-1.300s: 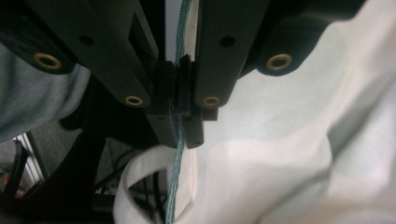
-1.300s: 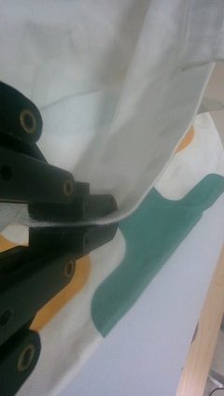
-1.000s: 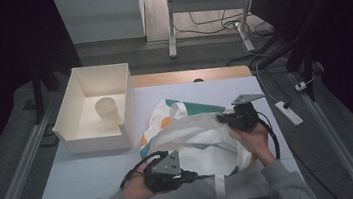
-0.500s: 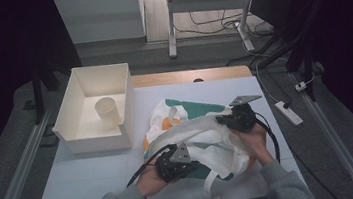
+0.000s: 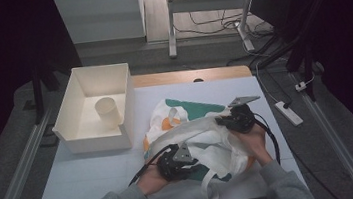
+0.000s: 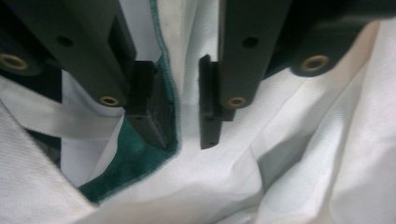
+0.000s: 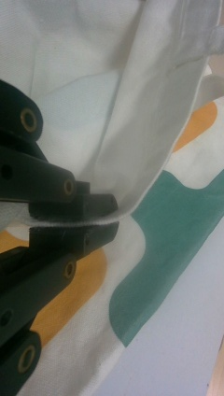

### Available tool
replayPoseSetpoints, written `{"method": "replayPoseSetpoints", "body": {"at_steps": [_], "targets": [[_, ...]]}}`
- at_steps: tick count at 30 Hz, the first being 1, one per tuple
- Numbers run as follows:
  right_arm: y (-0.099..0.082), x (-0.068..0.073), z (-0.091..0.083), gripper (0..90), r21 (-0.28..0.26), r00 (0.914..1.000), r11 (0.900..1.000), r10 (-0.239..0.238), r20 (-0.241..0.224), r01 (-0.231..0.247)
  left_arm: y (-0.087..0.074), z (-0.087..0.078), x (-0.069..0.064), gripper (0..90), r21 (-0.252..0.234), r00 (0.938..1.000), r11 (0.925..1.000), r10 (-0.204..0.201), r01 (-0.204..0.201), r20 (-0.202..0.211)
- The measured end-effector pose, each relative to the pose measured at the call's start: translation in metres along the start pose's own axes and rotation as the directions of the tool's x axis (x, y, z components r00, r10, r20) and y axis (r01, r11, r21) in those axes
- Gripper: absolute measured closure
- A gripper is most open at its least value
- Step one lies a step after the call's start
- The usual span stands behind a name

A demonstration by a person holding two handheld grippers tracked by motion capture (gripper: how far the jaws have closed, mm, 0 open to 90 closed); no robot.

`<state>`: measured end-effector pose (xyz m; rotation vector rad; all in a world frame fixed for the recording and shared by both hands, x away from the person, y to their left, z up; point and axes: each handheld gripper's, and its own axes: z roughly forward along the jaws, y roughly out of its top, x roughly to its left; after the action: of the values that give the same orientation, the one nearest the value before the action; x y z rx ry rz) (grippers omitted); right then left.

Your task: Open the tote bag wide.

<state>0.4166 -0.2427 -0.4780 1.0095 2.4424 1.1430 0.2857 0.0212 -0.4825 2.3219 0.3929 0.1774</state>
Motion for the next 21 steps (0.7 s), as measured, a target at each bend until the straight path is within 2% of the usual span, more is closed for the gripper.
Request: {"method": "replayPoseSetpoints", "body": {"at_steps": [4, 6, 8, 14, 16, 19, 21], "targets": [[0.0, 0.0, 0.0, 85.8, 0.001, 1.0, 1.0, -0.001, 0.0, 0.001, 0.007, -0.014, 0.0, 62.7, -0.036, 1.0, 0.9993, 0.0, 0.0, 0.003], [0.0, 0.0, 0.001, 85.7, 0.002, 1.0, 1.0, -0.002, -0.001, 0.002, 0.013, -0.02, 0.0, 60.7, -0.047, 0.9998, 0.9988, 0.01, -0.011, -0.018], [0.0, 0.0, 0.001, 85.7, 0.003, 1.0, 1.0, -0.001, -0.001, 0.001, 0.017, -0.02, 0.003, 59.5, -0.049, 0.9996, 0.9988, 0.003, -0.004, -0.026], [-0.001, 0.001, 0.002, 85.7, 0.007, 1.0, 1.0, 0.001, 0.0, -0.001, 0.025, 0.0, 0.013, 53.4, 0.036, 0.9999, 0.9993, -0.012, 0.013, -0.005], [-0.001, 0.001, 0.003, 85.7, 0.008, 1.0, 1.0, 0.0, 0.0, 0.0, 0.027, 0.011, 0.014, 52.0, 0.07, 1.0, 0.9975, 0.002, -0.002, -0.008], [-0.001, 0.001, 0.003, 85.7, 0.009, 1.0, 1.0, 0.001, -0.001, -0.001, 0.029, 0.024, 0.015, 50.1, 0.106, 1.0, 0.9943, 0.004, -0.004, 0.002], [-0.001, 0.0, 0.003, 85.7, 0.008, 1.0, 1.0, 0.001, -0.002, -0.001, 0.029, 0.031, 0.017, 49.5, 0.129, 1.0, 0.9916, 0.004, -0.004, -0.006]]}}
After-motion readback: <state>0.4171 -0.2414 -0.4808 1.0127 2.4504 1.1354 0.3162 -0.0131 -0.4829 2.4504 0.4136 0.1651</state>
